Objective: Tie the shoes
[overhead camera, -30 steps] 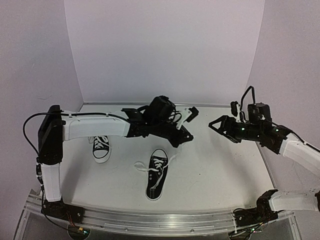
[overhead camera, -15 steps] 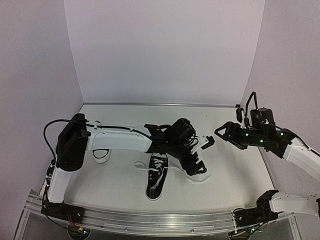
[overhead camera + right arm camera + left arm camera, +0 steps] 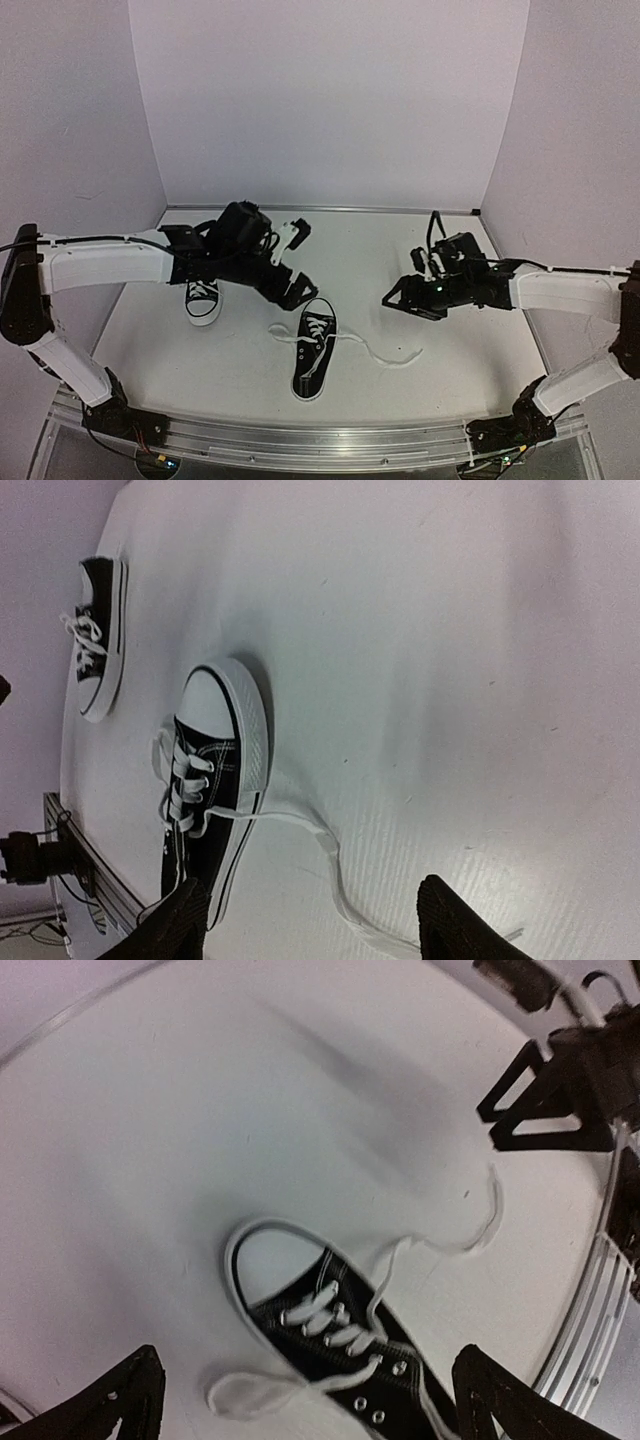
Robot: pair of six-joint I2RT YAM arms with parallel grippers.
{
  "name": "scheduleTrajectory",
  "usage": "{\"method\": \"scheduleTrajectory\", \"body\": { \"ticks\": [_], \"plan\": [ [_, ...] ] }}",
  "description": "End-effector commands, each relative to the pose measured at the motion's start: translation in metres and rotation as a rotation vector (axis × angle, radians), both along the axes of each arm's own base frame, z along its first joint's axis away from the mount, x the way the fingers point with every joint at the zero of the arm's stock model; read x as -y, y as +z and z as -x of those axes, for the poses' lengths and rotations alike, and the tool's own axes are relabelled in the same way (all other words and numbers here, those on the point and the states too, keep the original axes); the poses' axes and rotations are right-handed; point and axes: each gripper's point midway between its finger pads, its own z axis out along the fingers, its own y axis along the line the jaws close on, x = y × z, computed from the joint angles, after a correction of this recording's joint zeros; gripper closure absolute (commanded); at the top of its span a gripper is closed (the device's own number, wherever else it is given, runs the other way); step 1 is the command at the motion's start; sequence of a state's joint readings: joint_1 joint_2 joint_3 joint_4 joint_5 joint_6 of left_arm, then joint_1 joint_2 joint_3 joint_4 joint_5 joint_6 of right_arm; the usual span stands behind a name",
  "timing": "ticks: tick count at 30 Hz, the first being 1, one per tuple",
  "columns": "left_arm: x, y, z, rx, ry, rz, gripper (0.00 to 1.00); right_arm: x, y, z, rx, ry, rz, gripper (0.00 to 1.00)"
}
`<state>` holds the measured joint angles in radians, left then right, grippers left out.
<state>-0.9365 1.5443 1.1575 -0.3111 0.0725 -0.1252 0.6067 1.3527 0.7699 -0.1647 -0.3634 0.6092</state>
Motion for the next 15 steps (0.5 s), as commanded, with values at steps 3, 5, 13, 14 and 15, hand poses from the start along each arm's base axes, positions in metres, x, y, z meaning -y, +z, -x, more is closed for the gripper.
{"method": "scheduleTrajectory", "body": {
  "ticks": [3, 5, 13, 14, 15],
  "plan": [
    [-0.053, -0.066, 0.046, -0.19, 0.126, -0.027, 0.02, -0.072, -0.01, 0.014, 0.007, 0.145, -0.024, 0.34],
    [-0.062, -0.079, 0.056, -0.223, 0.128, -0.026, 0.07, -0.088, -0.023, 0.025, -0.027, 0.173, -0.03, 0.37],
    [-0.07, -0.111, 0.057, -0.273, 0.187, -0.088, 0.47, -0.145, -0.032, 0.047, -0.025, 0.247, -0.043, 0.45],
    [-0.066, -0.114, 0.057, -0.274, 0.187, -0.086, 0.5, -0.15, -0.034, 0.05, -0.024, 0.254, -0.039, 0.45],
    [-0.062, -0.118, 0.056, -0.272, 0.188, -0.093, 0.51, -0.154, -0.035, 0.05, -0.023, 0.257, -0.037, 0.45]
  ]
}}
